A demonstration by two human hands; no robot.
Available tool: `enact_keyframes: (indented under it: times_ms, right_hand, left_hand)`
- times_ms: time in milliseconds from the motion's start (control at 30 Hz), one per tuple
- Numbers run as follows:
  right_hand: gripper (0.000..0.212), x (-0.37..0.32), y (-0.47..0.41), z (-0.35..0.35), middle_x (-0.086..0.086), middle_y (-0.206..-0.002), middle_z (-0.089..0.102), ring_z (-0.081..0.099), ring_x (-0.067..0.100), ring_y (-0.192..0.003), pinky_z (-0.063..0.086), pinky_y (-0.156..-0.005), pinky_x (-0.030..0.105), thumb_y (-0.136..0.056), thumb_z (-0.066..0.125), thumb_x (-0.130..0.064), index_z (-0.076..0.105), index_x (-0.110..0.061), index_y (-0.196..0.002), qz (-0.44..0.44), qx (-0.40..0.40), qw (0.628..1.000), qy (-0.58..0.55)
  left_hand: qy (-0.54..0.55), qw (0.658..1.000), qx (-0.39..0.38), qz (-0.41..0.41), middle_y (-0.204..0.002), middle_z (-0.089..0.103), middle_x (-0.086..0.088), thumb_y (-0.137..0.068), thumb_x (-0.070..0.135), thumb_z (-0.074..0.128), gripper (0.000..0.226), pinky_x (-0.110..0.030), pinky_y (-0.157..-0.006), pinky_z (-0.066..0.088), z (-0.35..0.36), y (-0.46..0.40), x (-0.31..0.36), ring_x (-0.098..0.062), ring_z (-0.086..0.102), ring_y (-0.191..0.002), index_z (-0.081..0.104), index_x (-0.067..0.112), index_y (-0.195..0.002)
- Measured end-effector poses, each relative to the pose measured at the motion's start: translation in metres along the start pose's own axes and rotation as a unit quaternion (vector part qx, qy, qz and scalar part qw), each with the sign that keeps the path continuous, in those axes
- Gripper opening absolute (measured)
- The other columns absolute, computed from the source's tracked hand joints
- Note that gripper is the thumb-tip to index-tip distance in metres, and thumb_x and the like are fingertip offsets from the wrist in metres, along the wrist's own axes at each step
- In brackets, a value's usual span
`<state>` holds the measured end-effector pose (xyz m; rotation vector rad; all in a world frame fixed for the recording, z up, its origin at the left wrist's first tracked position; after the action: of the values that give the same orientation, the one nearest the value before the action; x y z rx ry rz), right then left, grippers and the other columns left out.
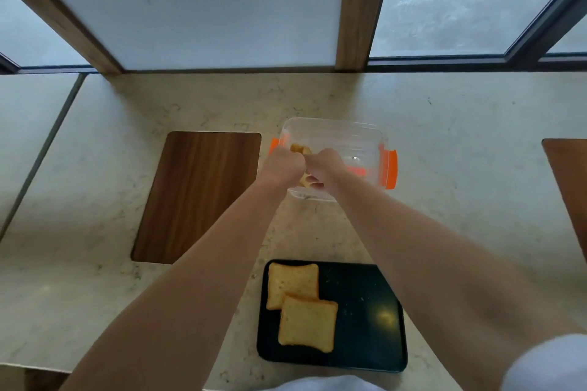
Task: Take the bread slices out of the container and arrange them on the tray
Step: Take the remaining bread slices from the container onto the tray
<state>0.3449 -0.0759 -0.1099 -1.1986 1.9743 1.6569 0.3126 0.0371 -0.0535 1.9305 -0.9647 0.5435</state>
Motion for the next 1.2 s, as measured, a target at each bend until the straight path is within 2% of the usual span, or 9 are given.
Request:
enact_keyframes:
  times_ms: [200, 333, 400, 500, 567, 667, 900, 1067, 1200]
  right_hand:
    - [0.035, 0.005, -0.014, 0.002, 0.013, -0.073, 0.068, 0.064, 0.028, -0.067, 0.060, -0.069, 0.039, -0.080, 0.068, -0.040, 0.064, -0.007, -0.072, -0.014, -0.006, 0.997, 0.081]
    - [0.054, 0.006, -0.015, -0.012, 0.009, -0.081, 0.073, 0.073, 0.024, -0.071, 0.060, -0.059, 0.032, -0.078, 0.064, -0.052, 0.062, -0.005, -0.103, -0.027, 0.008, 0.994, 0.101]
    - [0.046, 0.007, -0.012, -0.024, 0.001, -0.063, 0.071, 0.068, 0.014, -0.053, 0.056, -0.048, 0.025, -0.073, 0.063, -0.043, 0.062, -0.005, -0.098, -0.036, 0.025, 0.991, 0.125]
    - [0.062, 0.016, -0.011, -0.037, 0.002, -0.081, 0.064, 0.069, 0.021, -0.071, 0.062, -0.065, 0.037, -0.073, 0.062, -0.036, 0.051, -0.004, -0.124, -0.029, 0.033, 0.987, 0.156]
    - [0.050, 0.021, -0.014, -0.044, 0.003, -0.080, 0.060, 0.068, 0.022, -0.071, 0.057, -0.059, 0.034, -0.084, 0.061, -0.026, 0.050, -0.002, -0.126, -0.035, 0.036, 0.983, 0.175]
    - [0.009, 0.022, -0.016, -0.049, 0.009, -0.080, 0.067, 0.069, 0.025, -0.069, 0.056, -0.058, 0.034, -0.089, 0.056, -0.014, 0.057, -0.006, -0.086, -0.046, 0.035, 0.981, 0.184]
    - [0.008, 0.007, -0.007, -0.059, 0.003, -0.076, 0.060, 0.058, 0.017, -0.061, 0.039, -0.048, 0.028, -0.084, 0.053, -0.012, 0.055, -0.009, -0.091, -0.083, 0.059, 0.981, 0.168]
    - [0.028, -0.008, 0.022, -0.087, 0.006, -0.099, 0.062, 0.060, 0.024, -0.089, 0.047, -0.066, 0.032, -0.085, 0.055, -0.017, 0.055, -0.009, -0.112, -0.116, 0.099, 0.979, 0.136]
    - [0.018, -0.017, 0.080, -0.123, -0.006, -0.082, 0.055, 0.054, 0.007, -0.068, 0.040, -0.048, 0.013, -0.086, 0.058, -0.019, 0.053, -0.017, -0.103, -0.213, 0.152, 0.963, 0.063]
  left_hand:
    - [-0.104, 0.994, -0.008, 0.026, -0.110, 0.059, -0.007, -0.089, 0.000, 0.046, 0.041, -0.031, -0.077, 0.044, 0.008, -0.003, 0.006, -0.026, 0.057, -0.105, 0.055, 0.000, -0.129]
    - [-0.287, 0.953, 0.041, 0.091, -0.074, 0.055, 0.000, -0.090, 0.008, 0.054, 0.002, -0.027, -0.047, 0.035, 0.014, 0.001, 0.017, -0.018, 0.055, -0.063, 0.055, 0.010, -0.091]
    - [-0.358, 0.927, 0.052, 0.096, -0.078, 0.057, -0.002, -0.096, 0.018, 0.052, 0.012, -0.028, -0.048, 0.034, 0.022, -0.001, 0.018, -0.017, 0.052, -0.059, 0.058, 0.010, -0.089]
    - [-0.434, 0.894, 0.042, 0.107, -0.087, 0.067, -0.008, -0.100, 0.016, 0.048, 0.023, -0.033, -0.058, 0.044, 0.036, -0.008, 0.018, -0.026, 0.063, -0.073, 0.068, 0.007, -0.092]
    - [-0.436, 0.891, 0.036, 0.120, -0.084, 0.068, -0.008, -0.101, 0.016, 0.049, 0.023, -0.033, -0.058, 0.045, 0.041, -0.013, 0.020, -0.027, 0.064, -0.073, 0.066, 0.008, -0.088]
    - [-0.410, 0.901, 0.030, 0.137, -0.080, 0.065, -0.006, -0.098, 0.018, 0.053, 0.019, -0.034, -0.059, 0.049, 0.042, -0.018, 0.025, -0.026, 0.063, -0.071, 0.061, 0.011, -0.082]
    - [-0.372, 0.913, 0.057, 0.158, -0.060, 0.052, -0.002, -0.092, 0.022, 0.050, 0.034, -0.034, -0.063, 0.047, 0.024, -0.011, 0.030, -0.025, 0.057, -0.061, 0.047, 0.015, -0.060]
    - [-0.338, 0.914, 0.100, 0.200, -0.071, 0.065, -0.009, -0.093, 0.037, 0.046, 0.040, -0.038, -0.062, 0.059, -0.006, 0.015, 0.045, -0.028, 0.066, -0.064, 0.062, 0.008, -0.073]
    - [-0.205, 0.943, 0.099, 0.244, -0.064, 0.068, 0.001, -0.087, 0.036, 0.059, 0.026, -0.030, -0.057, 0.059, -0.039, 0.052, 0.046, -0.010, 0.065, -0.055, 0.071, 0.014, -0.082]
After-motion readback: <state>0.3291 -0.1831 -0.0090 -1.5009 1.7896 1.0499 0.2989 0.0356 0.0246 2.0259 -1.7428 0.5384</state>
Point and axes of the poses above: each hand's wrist, its own y-axis away from the middle knuckle, its own z-axis out of the palm, x = y × z, the point moved 8 cm from there along -y, towards the middle knuckle
